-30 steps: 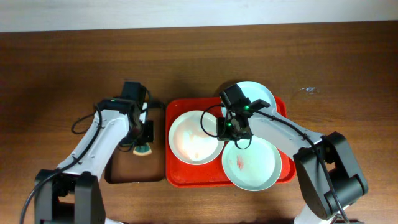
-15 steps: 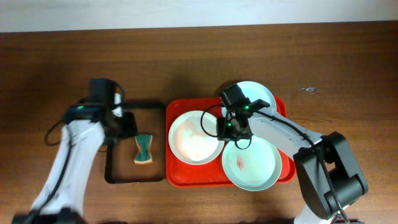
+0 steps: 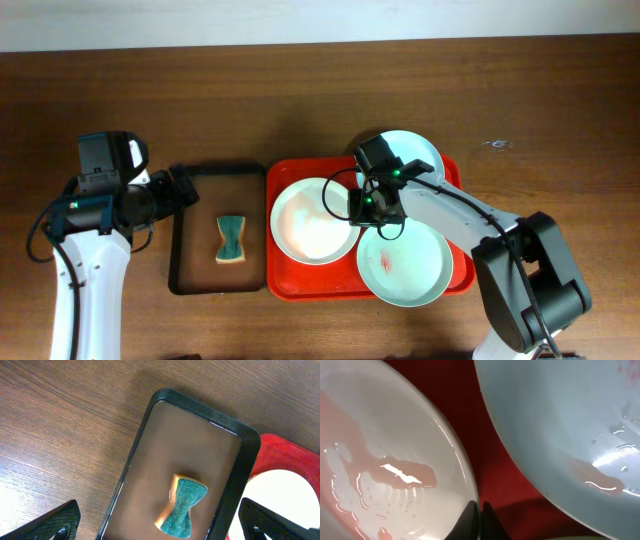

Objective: Clean dirty plates on tray and stack at the side
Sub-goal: 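Lift the white plate with right gripper and carry it right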

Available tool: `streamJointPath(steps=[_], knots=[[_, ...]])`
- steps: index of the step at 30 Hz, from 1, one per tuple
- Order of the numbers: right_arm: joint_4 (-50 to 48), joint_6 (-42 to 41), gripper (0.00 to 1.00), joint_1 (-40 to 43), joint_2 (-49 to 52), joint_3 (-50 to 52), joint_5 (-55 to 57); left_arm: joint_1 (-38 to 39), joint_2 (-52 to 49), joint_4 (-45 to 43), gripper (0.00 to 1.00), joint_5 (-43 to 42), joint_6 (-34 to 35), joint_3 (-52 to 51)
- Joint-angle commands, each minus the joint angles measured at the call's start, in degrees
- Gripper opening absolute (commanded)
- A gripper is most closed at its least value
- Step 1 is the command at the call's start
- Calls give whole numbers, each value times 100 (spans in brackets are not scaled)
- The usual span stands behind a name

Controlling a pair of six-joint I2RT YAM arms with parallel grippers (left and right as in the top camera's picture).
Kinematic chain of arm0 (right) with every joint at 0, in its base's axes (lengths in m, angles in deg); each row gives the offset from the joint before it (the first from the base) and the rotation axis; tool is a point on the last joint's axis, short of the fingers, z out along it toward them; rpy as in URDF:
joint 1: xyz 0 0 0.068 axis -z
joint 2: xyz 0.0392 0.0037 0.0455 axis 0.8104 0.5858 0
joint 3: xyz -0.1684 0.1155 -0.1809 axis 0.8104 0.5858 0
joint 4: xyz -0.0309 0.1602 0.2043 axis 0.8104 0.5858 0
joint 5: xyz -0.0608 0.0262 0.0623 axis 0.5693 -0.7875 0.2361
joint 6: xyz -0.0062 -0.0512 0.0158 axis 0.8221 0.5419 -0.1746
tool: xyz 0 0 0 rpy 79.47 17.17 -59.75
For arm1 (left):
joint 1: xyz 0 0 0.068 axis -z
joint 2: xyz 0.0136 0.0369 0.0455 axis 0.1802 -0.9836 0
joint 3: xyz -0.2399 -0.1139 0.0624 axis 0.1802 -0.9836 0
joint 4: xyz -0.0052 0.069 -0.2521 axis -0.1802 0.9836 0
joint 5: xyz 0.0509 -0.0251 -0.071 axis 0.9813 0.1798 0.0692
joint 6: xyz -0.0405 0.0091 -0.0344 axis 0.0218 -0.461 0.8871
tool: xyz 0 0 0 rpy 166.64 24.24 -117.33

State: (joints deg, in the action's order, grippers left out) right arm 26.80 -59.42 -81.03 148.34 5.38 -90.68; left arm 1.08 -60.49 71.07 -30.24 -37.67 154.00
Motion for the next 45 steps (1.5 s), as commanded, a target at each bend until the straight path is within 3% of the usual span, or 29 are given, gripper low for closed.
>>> streamJointPath(steps=[1,2,3,4,7,11,23,28,35,41,45], knots=[[-24,22,5,-48,31,0,-33,-24,59,-7,99,-63,39,57],[-20,24,17,-48,31,0,-33,-24,59,-7,99,-63,39,57],[-13,24,19,-48,31,0,-33,-24,59,-4,99,-63,39,57],[4,24,18,-48,31,0,-31,-24,59,-7,99,-63,39,57],[2,22,4,-48,31,0,-33,-24,59,-7,99,-63,39,57],[144,-83,4,-35,17,-90,-96,-24,59,-7,99,-63,39,57],[2000,-136,4,-39,-424,-2006,-57,-24,59,-7,99,-63,39,57],[1268,-544,4,-282,-398,-2103,-26,-24,59,-7,99,-63,39,57],[-221,-645,4,-1801,-234,-2103,2743,-24,59,-7,99,-63,39,57],[-1606,1537,4,-2299,-249,-2105,3897,-24,59,-7,99,-63,39,57],[-2514,3407,4,-2413,-249,-2105,4682,-24,59,-7,99,-63,39,57]])
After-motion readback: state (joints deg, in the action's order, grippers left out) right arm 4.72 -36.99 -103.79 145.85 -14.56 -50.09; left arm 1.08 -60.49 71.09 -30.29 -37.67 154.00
